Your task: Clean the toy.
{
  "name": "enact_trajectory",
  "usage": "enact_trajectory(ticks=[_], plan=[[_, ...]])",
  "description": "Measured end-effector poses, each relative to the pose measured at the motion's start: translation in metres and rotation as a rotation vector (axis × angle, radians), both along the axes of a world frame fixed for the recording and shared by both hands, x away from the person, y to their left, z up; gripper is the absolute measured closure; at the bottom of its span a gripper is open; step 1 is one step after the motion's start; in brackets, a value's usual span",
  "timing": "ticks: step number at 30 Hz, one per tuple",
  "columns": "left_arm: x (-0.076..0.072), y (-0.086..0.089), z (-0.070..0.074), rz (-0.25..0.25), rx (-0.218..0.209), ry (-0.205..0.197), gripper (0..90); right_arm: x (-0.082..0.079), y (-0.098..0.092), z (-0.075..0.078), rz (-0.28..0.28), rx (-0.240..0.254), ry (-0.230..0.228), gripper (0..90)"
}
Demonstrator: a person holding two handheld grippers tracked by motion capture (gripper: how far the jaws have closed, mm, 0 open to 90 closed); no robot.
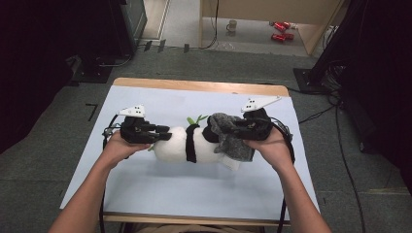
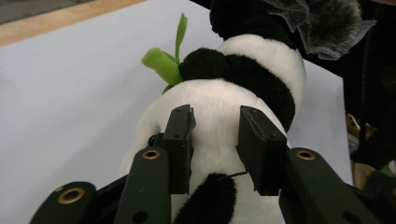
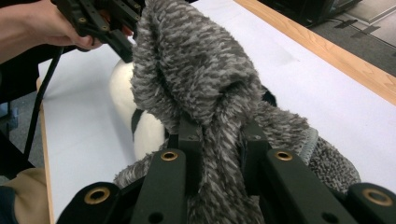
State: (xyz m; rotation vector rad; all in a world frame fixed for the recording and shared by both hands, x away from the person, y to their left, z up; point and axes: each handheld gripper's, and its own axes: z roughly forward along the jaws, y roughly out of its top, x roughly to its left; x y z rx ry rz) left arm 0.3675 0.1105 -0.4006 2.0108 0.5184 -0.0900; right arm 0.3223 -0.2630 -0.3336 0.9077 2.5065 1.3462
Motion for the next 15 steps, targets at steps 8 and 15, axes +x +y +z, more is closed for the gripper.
enact_trajectory(ticks=[8, 15], plan=[[-0.0046, -0.0084, -0.0075, -0.105, 0.062, 0.014, 29.5, -0.0004, 0.0016, -0.0023, 0.007, 0.000, 0.006, 77.3], [-0.0077, -0.0058, -0.0045, -0.080, 0.068, -0.049, 50.4, -0.0007, 0.0019, -0.0017, 0.005, 0.000, 0.002, 77.3]])
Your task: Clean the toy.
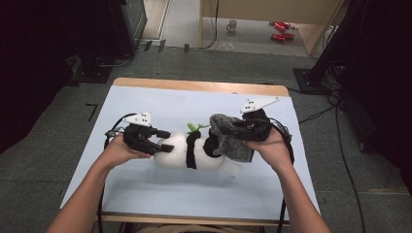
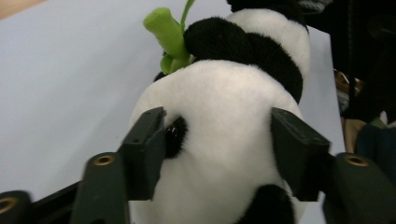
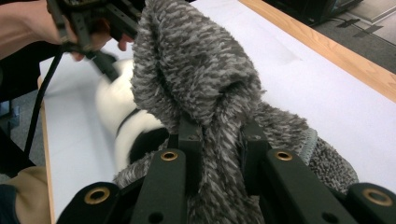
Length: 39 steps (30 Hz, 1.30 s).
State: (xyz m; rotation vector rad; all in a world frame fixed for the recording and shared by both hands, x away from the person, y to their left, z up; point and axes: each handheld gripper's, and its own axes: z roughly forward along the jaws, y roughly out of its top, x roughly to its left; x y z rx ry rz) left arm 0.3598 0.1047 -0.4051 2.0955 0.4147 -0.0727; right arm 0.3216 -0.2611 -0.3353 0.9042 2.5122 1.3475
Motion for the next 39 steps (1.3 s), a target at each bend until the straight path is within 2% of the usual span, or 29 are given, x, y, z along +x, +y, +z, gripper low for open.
enact_trajectory(ticks=[2, 3, 5, 8, 12, 16, 19, 21, 24, 28, 30, 35, 38, 39], plan=[[0.003, 0.002, 0.002, 0.062, -0.006, -0.011, 55.5, 0.000, 0.000, 0.000, 0.000, 0.002, -0.003, 77.3], [0.004, 0.002, 0.002, 0.105, -0.007, -0.032, 55.9, 0.000, 0.000, 0.000, 0.001, 0.002, -0.004, 77.3], [0.005, 0.000, 0.003, 0.160, -0.013, -0.066, 58.4, 0.000, 0.001, 0.001, 0.000, 0.002, -0.003, 77.3], [0.008, -0.003, 0.005, 0.200, -0.010, -0.113, 60.0, -0.001, 0.001, 0.001, 0.004, -0.001, -0.003, 77.3], [0.012, 0.000, 0.006, 0.134, -0.034, -0.092, 80.4, -0.001, 0.000, 0.000, 0.002, -0.003, 0.000, 77.3], [0.018, 0.003, 0.003, 0.095, -0.045, -0.044, 86.2, -0.001, 0.000, -0.001, 0.003, -0.001, 0.005, 77.3], [0.019, 0.002, 0.005, 0.083, -0.016, -0.034, 85.8, -0.002, 0.000, -0.002, 0.003, -0.003, 0.008, 77.3], [0.021, 0.000, 0.006, 0.078, 0.000, -0.016, 82.2, -0.001, 0.001, -0.003, 0.007, 0.000, 0.008, 77.3], [0.023, -0.001, 0.008, 0.067, 0.023, -0.022, 79.4, -0.003, 0.002, -0.003, 0.027, 0.007, 0.012, 77.2], [0.026, -0.002, 0.008, 0.095, 0.028, -0.021, 77.7, -0.006, 0.007, -0.005, 0.047, -0.004, 0.019, 77.3], [0.028, -0.002, 0.008, 0.117, 0.021, -0.011, 77.2, -0.006, 0.009, -0.008, 0.054, -0.012, 0.028, 77.3], [0.029, 0.001, 0.007, 0.130, -0.009, 0.011, 75.1, -0.004, 0.014, -0.019, 0.060, -0.043, 0.052, 77.3], [0.028, 0.003, 0.008, 0.140, -0.033, 0.014, 69.4, -0.003, 0.017, -0.023, 0.063, -0.048, 0.063, 77.3], [0.027, 0.007, 0.010, 0.145, -0.057, 0.018, 66.2, -0.002, 0.017, -0.023, 0.066, -0.048, 0.062, 77.3]])
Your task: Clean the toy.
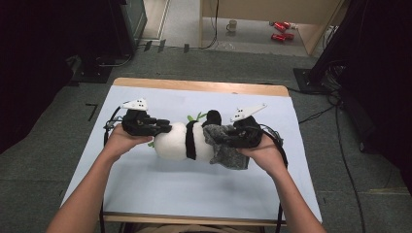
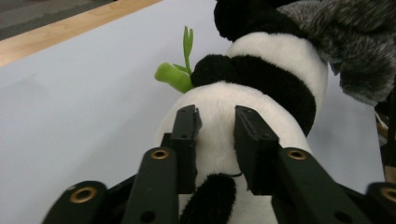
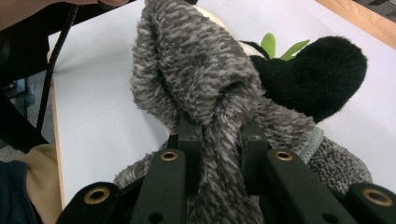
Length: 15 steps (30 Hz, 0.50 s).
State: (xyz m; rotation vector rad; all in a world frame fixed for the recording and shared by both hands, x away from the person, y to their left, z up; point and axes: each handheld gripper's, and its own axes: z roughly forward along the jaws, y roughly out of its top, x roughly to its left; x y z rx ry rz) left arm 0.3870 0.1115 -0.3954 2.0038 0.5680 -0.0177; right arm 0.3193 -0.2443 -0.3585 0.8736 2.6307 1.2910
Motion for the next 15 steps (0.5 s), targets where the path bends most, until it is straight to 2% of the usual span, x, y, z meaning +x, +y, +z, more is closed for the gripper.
enact_trajectory(ticks=[2, 3, 6, 7, 10, 11, 15], plan=[[-0.002, 0.003, 0.002, -0.013, -0.035, 0.006, 60.4, 0.000, 0.000, 0.000, -0.002, -0.001, 0.003, 77.2], [-0.004, 0.004, 0.004, -0.024, -0.039, 0.003, 56.8, 0.001, 0.000, -0.001, -0.005, 0.000, 0.004, 77.2], [-0.013, 0.004, 0.002, -0.103, -0.049, 0.009, 45.4, 0.001, 0.000, -0.001, -0.004, 0.002, 0.006, 77.2], [-0.016, 0.004, 0.000, -0.112, -0.042, -0.002, 42.9, 0.001, 0.000, -0.001, -0.002, 0.001, 0.006, 77.3], [-0.020, 0.002, -0.006, -0.124, -0.071, -0.013, 33.7, 0.001, 0.000, -0.001, 0.000, -0.002, 0.006, 77.2], [-0.021, 0.001, -0.007, -0.133, -0.067, -0.024, 31.1, 0.002, 0.000, -0.001, 0.000, -0.002, 0.007, 77.2], [-0.027, -0.007, -0.010, -0.137, -0.003, -0.103, 19.5, 0.003, 0.000, -0.001, -0.001, 0.001, 0.006, 77.2]])
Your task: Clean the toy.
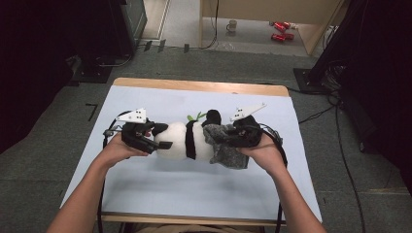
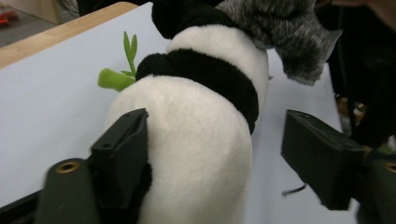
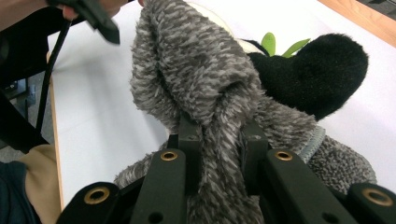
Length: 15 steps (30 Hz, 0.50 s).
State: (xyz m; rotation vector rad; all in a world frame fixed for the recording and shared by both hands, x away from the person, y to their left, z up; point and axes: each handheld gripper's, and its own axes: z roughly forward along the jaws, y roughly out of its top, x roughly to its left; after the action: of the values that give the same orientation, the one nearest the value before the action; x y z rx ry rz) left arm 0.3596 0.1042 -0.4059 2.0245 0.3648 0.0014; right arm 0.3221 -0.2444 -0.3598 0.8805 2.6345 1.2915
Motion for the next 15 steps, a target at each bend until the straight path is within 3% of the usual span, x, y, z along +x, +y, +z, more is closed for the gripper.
enact_trajectory(ticks=[4, 8, 15], plan=[[-0.0047, -0.0091, -0.0057, 0.023, 0.061, -0.079, 16.4, 0.0009, 0.0001, 0.0004, -0.005, 0.002, 0.002, 77.2], [-0.0047, -0.0115, -0.0081, 0.071, 0.104, -0.132, 25.1, 0.0018, 0.0001, 0.0014, -0.010, 0.005, -0.005, 77.2], [0.0012, -0.0118, -0.0110, 0.117, 0.112, -0.142, 37.3, 0.0035, 0.0006, 0.0027, -0.017, 0.012, -0.008, 77.2]])
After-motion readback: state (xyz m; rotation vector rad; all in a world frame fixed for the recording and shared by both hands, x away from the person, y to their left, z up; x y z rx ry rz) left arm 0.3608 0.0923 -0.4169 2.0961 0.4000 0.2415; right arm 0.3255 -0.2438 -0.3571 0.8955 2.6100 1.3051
